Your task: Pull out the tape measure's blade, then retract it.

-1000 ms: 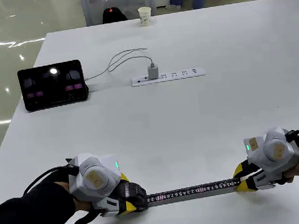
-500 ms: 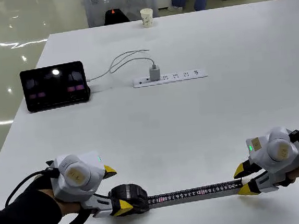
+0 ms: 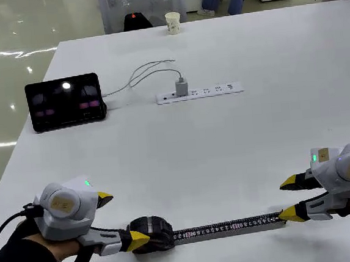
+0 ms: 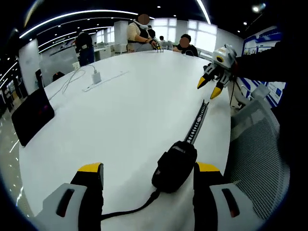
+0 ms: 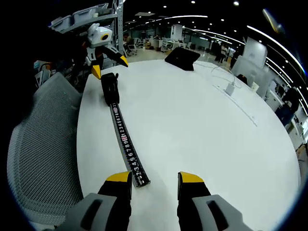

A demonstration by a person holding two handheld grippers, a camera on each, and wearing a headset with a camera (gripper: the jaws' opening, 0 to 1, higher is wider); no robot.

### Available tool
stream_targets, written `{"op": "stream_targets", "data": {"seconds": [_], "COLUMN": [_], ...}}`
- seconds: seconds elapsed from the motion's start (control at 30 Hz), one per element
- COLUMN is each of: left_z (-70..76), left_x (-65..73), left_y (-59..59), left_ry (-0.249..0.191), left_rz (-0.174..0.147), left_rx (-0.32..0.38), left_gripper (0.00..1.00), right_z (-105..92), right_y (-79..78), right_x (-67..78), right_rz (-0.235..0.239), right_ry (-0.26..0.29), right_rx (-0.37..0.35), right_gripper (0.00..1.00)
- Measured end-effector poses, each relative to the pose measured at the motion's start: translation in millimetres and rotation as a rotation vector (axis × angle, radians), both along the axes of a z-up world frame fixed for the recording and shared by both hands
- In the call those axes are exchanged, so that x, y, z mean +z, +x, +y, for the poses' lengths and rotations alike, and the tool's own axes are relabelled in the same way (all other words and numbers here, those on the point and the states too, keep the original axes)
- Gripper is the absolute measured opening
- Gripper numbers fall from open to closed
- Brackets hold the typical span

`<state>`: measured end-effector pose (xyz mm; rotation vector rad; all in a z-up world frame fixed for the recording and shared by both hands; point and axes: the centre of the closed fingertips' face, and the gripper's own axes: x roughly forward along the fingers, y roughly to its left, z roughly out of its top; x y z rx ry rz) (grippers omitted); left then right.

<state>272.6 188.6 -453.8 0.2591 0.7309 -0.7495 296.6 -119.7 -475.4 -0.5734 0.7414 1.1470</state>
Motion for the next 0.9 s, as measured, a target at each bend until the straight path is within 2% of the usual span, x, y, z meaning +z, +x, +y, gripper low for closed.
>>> {"op": "stream_targets", "data": {"seconds": [0.1,0.3,0.37,0.47,0.57,0.67,0.8,0.9], "left_z": [3.8,14.1,18.1,24.4,29.5,30.3,33.1,32.4], "left_x": [1.1,3.5,2.6,1.5,1.3,-1.8,-3.0,-1.4], "left_y": [-2.3,-5.9,-7.3,-8.7,-11.3,-19.1,-26.2,-30.5], "left_ry": [0.000,-0.039,-0.063,-0.079,-0.081,-0.073,-0.073,-0.094], "left_rz": [-0.016,-0.011,0.003,0.005,-0.007,-0.009,-0.009,-0.023], "left_rx": [0.024,0.092,0.124,0.160,0.184,0.198,0.213,0.210], "left_gripper": [0.76,0.77,0.80,0.84,0.85,0.86,0.88,0.91], "right_z": [-4.0,-11.6,-14.3,-18.6,-23.7,-32.8,-44.8,-54.5], "right_y": [-2.1,-6.1,-8.1,-10.8,-13.5,-16.9,-22.7,-26.2], "right_x": [5.1,16.1,17.2,16.4,15.3,13.0,10.2,6.6], "right_rz": [0.025,-0.014,-0.022,-0.028,-0.041,-0.052,-0.051,-0.051], "right_ry": [0.050,0.090,0.097,0.106,0.122,0.133,0.128,0.110], "right_rx": [-0.066,-0.147,-0.172,-0.195,-0.222,-0.254,-0.272,-0.287], "right_gripper": [0.39,0.43,0.45,0.46,0.49,0.53,0.57,0.62]}}
